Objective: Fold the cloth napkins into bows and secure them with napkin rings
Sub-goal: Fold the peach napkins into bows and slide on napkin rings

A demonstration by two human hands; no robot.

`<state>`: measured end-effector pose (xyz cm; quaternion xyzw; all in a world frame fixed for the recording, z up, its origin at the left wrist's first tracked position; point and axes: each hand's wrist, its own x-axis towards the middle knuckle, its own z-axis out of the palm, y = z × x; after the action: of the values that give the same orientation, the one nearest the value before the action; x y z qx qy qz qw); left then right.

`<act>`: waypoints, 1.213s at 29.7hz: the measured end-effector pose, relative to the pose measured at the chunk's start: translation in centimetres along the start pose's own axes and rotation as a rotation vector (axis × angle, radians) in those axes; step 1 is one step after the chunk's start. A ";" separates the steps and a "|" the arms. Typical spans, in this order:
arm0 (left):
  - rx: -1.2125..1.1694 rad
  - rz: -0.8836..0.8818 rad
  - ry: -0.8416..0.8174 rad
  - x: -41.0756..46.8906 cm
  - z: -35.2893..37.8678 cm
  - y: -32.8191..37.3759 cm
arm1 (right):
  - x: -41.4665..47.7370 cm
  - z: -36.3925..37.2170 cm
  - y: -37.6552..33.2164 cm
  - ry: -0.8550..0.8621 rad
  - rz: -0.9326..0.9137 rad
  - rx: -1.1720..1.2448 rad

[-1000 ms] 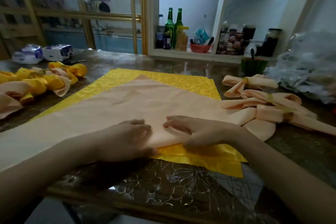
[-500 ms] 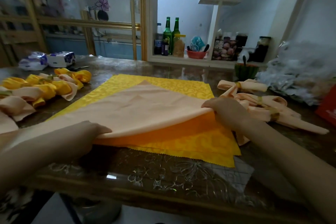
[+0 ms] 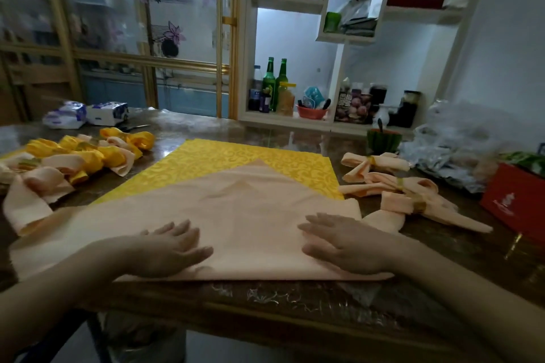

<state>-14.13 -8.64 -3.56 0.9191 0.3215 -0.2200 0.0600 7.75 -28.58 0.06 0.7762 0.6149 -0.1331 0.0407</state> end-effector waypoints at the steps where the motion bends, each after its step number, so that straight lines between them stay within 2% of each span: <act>1: -0.003 -0.038 -0.005 -0.3 -0.3 0.9 | 1.0 0.8 -0.2 0.002 -0.023 -0.025; 5: -0.099 -0.118 0.075 1.1 -0.3 1.1 | 4.2 2.6 -0.3 -0.044 -0.007 0.032; 15: -0.164 -0.078 0.327 8.2 -1.6 -0.1 | 9.5 3.0 1.9 0.098 0.094 0.059; 22: -0.124 -0.067 0.372 10.5 -1.7 -0.4 | 11.0 3.1 3.3 0.126 0.131 0.072; 26: -0.151 -0.087 0.382 10.2 -2.2 -0.6 | 11.6 3.1 3.5 0.197 0.128 0.102; 28: -0.104 -0.136 0.442 9.5 -2.3 0.2 | 11.6 3.4 3.6 0.289 0.121 0.174; 30: -0.053 -0.197 0.578 8.4 -1.9 1.7 | 11.6 3.6 3.4 0.535 0.097 0.326; 31: -0.105 -0.168 0.652 8.0 -2.4 3.5 | 10.6 2.9 4.2 0.696 0.099 0.401; 33: -0.279 -0.067 0.609 6.9 -1.7 5.2 | 9.7 2.1 4.8 0.821 0.142 0.507; 34: -0.313 -0.016 0.530 6.5 -1.3 6.5 | 8.3 1.5 5.5 0.818 0.185 0.491; 36: -0.195 0.003 0.425 6.4 -0.5 7.7 | 5.8 0.9 7.0 0.740 0.289 0.414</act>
<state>-4.74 -11.00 -6.19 0.9350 0.3453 0.0104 0.0797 15.59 -24.98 -2.99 0.8413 0.4339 0.0403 -0.3200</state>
